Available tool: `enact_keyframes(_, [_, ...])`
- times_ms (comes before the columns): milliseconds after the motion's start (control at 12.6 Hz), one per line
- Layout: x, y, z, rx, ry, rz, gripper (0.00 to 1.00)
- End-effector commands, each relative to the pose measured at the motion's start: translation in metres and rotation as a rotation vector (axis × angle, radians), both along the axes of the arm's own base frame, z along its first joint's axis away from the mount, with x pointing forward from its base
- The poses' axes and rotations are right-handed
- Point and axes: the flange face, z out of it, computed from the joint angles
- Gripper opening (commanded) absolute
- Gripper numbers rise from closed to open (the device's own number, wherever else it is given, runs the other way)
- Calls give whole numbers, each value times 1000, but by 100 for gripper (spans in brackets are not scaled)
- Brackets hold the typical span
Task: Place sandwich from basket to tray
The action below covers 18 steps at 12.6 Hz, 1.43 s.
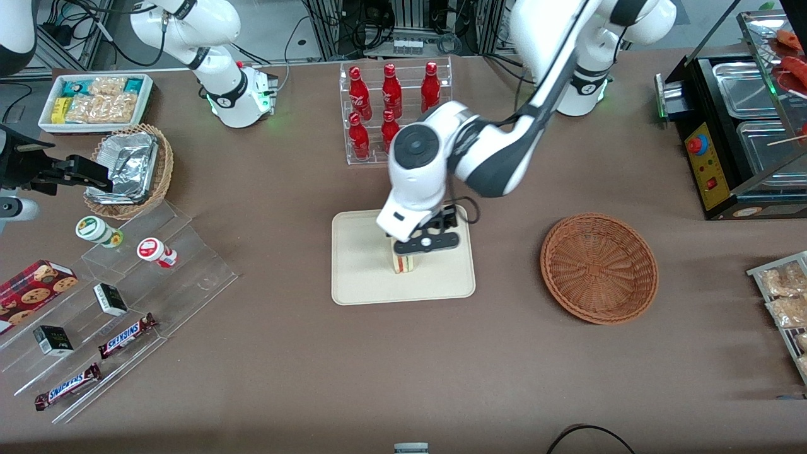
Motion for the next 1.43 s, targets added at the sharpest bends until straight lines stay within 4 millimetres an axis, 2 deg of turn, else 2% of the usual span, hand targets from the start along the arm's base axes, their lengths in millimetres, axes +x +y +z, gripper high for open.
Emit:
enact_keyframes(0, [10,68,54,-10,18,85,100])
enact_keyframes(317, [22,193,111,10,59,45,100])
enact_keyframes(475, [31,247,134,0,52,57,100])
enact_keyframes(792, [27,321,157,-6,55,18,100])
enact_keyframes(1109, [12,399,166,-17,58,-72,100])
enact_keyframes(1347, [11,426,168,-21,56,-146,100])
